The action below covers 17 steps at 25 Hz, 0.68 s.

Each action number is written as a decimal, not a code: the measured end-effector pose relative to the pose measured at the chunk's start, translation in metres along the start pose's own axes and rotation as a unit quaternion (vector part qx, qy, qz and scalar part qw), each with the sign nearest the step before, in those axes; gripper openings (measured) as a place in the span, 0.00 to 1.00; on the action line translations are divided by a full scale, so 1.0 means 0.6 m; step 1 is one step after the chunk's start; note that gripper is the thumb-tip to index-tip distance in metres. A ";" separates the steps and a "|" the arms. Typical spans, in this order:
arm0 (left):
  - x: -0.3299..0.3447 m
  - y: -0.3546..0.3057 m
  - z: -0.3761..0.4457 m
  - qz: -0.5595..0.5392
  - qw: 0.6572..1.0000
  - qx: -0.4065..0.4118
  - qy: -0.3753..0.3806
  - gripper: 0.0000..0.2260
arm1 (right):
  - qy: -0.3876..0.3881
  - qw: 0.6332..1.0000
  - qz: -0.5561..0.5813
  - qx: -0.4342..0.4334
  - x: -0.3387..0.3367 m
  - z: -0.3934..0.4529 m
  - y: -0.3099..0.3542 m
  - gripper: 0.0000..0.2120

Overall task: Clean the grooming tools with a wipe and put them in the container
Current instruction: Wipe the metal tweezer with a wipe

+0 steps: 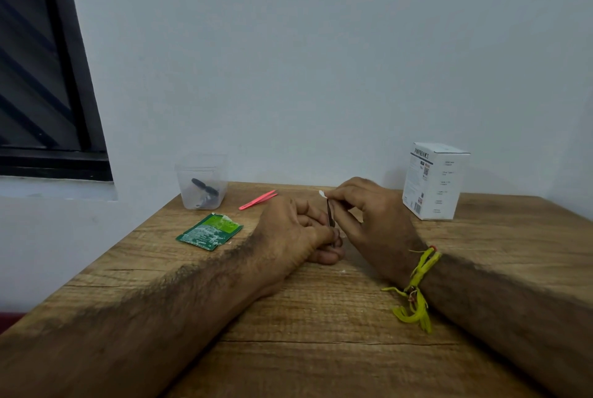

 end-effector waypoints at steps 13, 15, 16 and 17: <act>0.000 0.002 0.003 0.001 1.000 -0.004 -0.007 0.07 | 0.013 1.000 -0.004 0.005 0.003 -0.001 -0.005 0.07; -0.002 0.003 0.004 -0.006 1.000 -0.002 -0.014 0.07 | 0.029 0.999 -0.009 -0.010 0.007 -0.003 0.000 0.06; -0.004 0.003 0.005 -0.008 1.000 0.001 -0.016 0.06 | 0.033 0.999 -0.011 -0.013 0.008 -0.003 0.002 0.06; -0.005 0.003 0.007 -0.007 1.000 0.003 -0.017 0.06 | 0.035 0.999 -0.013 -0.014 0.008 -0.003 0.002 0.06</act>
Point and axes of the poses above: each hand's wrist, its own z-axis towards the middle knuckle, its own x-axis out of the palm, y = z × x, the point moved 7 cm from there along z, towards the middle knuckle, and after that the axes turned 4 degrees about x, right-handed, at the moved point
